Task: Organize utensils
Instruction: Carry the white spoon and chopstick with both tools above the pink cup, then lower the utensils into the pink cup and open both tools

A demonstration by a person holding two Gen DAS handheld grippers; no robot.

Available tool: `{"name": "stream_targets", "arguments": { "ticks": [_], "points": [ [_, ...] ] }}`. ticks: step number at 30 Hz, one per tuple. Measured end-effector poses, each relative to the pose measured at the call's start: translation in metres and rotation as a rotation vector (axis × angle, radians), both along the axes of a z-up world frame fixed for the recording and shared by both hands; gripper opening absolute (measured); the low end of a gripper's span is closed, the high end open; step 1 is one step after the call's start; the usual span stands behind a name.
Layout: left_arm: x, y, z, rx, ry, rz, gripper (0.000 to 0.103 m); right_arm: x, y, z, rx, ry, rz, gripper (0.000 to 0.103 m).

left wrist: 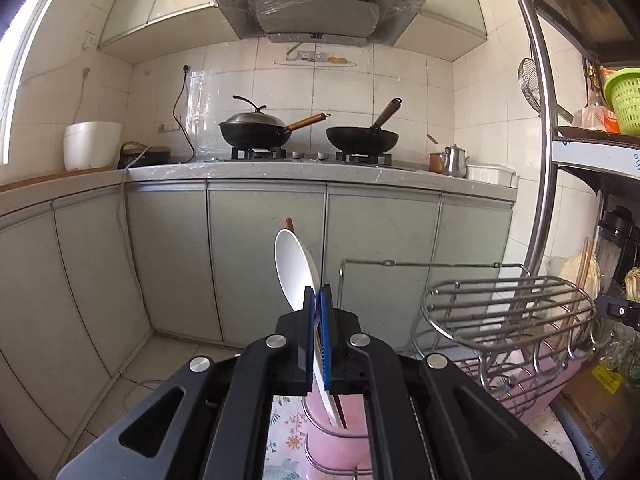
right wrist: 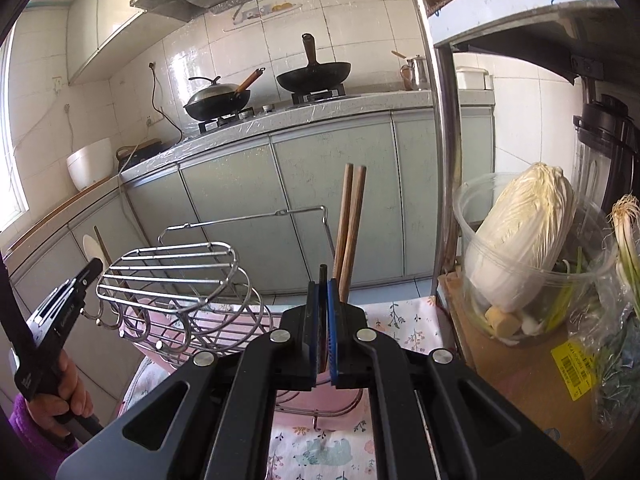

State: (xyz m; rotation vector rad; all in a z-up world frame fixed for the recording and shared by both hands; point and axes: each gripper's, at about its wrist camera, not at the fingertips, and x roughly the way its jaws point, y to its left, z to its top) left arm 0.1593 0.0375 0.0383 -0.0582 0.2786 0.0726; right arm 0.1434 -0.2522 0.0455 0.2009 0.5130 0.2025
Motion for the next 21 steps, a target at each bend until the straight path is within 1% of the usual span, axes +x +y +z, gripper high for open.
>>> {"name": "stream_targets", "arguments": {
  "ticks": [6,11,14,15,16,18,19,21],
  "points": [
    [0.005,0.010,-0.021,-0.101,0.109,-0.052,0.002,0.002,0.004,-0.007,0.006,0.038,0.016,0.004],
    [0.008,0.016,-0.032,-0.143,0.170,-0.072,0.003,-0.002,0.007,-0.009,-0.001,0.044,0.018,0.005],
    [0.006,0.018,-0.033,-0.152,0.177,-0.073,0.004,-0.003,0.007,-0.009,0.000,0.060,0.018,0.005],
    [0.006,0.018,-0.033,-0.150,0.181,-0.073,0.007,-0.003,0.006,-0.009,0.003,0.067,0.017,0.005],
    [0.005,0.018,-0.033,-0.150,0.185,-0.077,0.014,-0.003,0.006,-0.010,0.005,0.077,0.017,0.005],
    [0.003,0.018,-0.033,-0.150,0.194,-0.077,0.025,-0.003,0.005,-0.011,0.005,0.101,0.017,0.005],
    [0.002,0.018,-0.033,-0.151,0.197,-0.080,0.027,-0.003,0.004,-0.012,0.007,0.108,0.015,0.005],
    [-0.001,0.018,-0.033,-0.150,0.205,-0.082,0.028,-0.004,0.003,-0.014,0.016,0.120,0.018,0.007]
  ]
}}
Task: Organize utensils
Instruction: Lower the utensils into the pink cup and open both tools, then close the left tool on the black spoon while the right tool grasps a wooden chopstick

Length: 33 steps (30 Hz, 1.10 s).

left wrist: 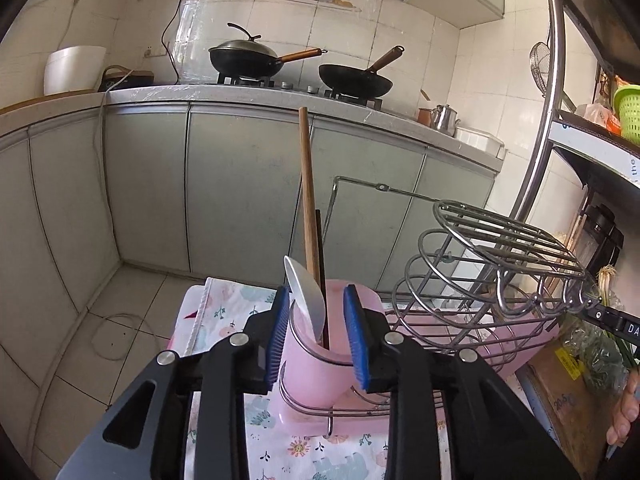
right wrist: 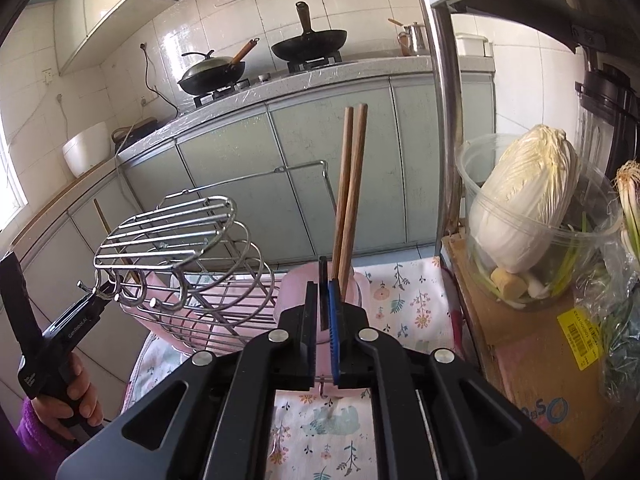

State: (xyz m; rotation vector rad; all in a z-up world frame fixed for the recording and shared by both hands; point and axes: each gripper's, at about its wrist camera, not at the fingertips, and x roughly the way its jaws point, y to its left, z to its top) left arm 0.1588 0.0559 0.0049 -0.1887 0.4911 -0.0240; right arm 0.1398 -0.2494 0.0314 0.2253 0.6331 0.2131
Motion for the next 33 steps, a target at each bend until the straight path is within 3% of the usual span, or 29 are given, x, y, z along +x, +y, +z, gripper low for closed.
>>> {"name": "stream_targets", "arguments": {
  "ticks": [5,13,19,27,33],
  "points": [
    [-0.008,0.003,0.001,-0.012,0.019,-0.007,0.031,-0.008,-0.005,-0.002,0.021,0.006,-0.005,0.033],
    [-0.032,0.004,-0.002,-0.052,0.062,-0.028,0.033,-0.027,-0.013,-0.007,0.057,0.020,-0.010,0.035],
    [-0.043,-0.002,-0.019,-0.126,0.168,-0.071,0.033,-0.042,-0.010,-0.021,0.083,0.057,0.002,0.035],
    [-0.062,-0.036,-0.042,-0.083,0.260,-0.186,0.033,-0.056,0.003,-0.053,0.104,0.139,0.034,0.035],
    [-0.066,-0.060,-0.073,-0.110,0.403,-0.244,0.033,-0.067,0.013,-0.072,0.109,0.199,0.064,0.035]
  ]
}}
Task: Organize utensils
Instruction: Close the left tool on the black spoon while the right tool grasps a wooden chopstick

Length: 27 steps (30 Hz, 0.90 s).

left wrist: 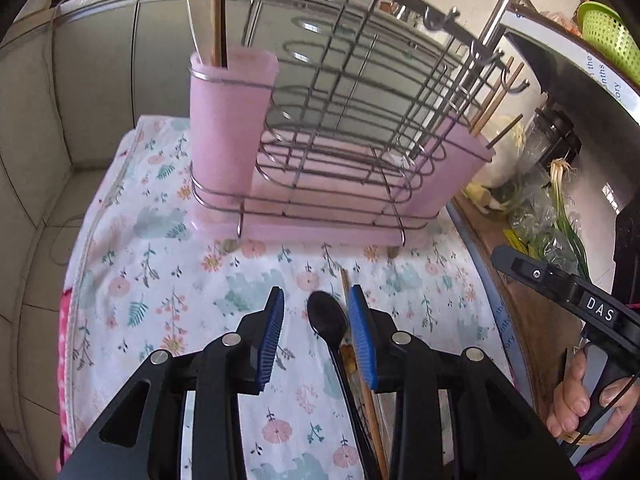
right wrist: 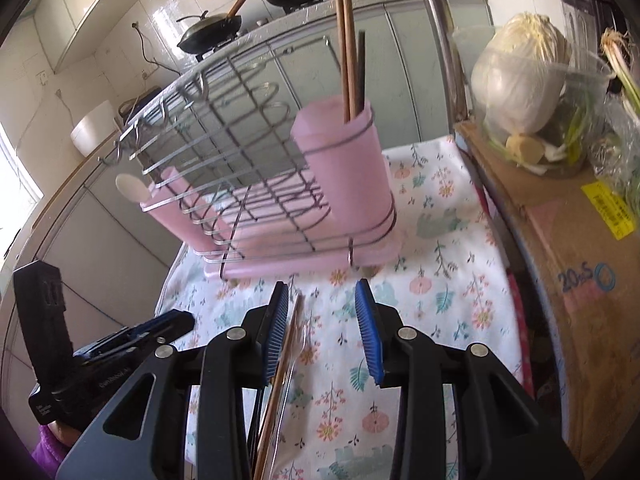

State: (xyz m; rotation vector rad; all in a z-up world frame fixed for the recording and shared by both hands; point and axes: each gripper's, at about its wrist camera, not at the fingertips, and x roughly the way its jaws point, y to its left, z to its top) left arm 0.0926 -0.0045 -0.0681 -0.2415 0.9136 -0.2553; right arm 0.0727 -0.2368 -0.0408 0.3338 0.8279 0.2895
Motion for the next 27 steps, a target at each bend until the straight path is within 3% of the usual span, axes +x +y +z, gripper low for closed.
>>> {"name": "stream_targets", "arguments": {
  "ticks": [8,15,23,27],
  "points": [
    [0.017,-0.016,-0.045,-0.069,0.233,-0.011,0.033,-0.013,0.002,-0.017,0.058,0.056,0.017,0.035],
    [0.047,-0.019,-0.074,-0.099,0.359,0.085,0.033,-0.020,-0.004,-0.023,0.102,0.076,0.017,0.035],
    [0.054,-0.022,-0.080,-0.132,0.338,0.130,0.030,-0.019,-0.008,-0.033,0.117,0.104,0.020,0.035],
    [0.056,-0.020,-0.074,-0.136,0.300,0.109,0.014,-0.016,-0.006,-0.040,0.127,0.128,0.027,0.035]
  ]
}}
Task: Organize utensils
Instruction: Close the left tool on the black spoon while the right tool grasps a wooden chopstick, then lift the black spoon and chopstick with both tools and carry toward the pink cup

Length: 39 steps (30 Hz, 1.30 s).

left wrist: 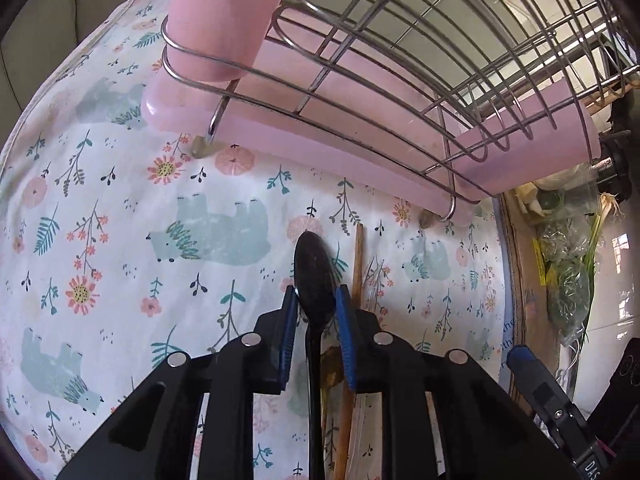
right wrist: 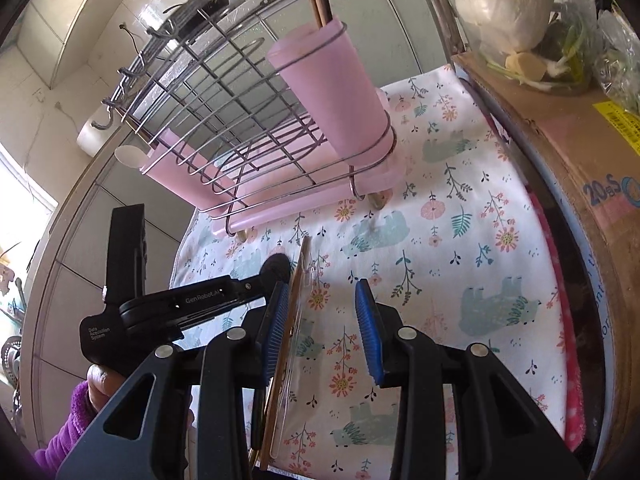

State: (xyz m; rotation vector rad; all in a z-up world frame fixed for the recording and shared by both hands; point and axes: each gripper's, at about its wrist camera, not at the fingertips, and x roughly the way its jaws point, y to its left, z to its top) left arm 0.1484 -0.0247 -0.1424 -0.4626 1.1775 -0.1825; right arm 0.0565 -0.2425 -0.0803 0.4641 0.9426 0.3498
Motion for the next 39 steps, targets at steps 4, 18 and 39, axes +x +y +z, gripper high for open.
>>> {"name": "stream_targets", "arguments": {
  "ticks": [4,18,39],
  "points": [
    [-0.003,0.008,0.011,-0.017,-0.023,-0.001,0.005,0.004,0.003,-0.005,0.017,0.026,0.009,0.035],
    [-0.022,0.061,0.049,-0.021,-0.127,-0.006,0.003,0.033,0.025,-0.045,0.163,0.204,0.046,0.035],
    [-0.036,0.090,0.056,-0.070,-0.164,-0.003,0.003,0.104,0.102,-0.057,-0.129,0.235,0.102,0.007]
  ]
}}
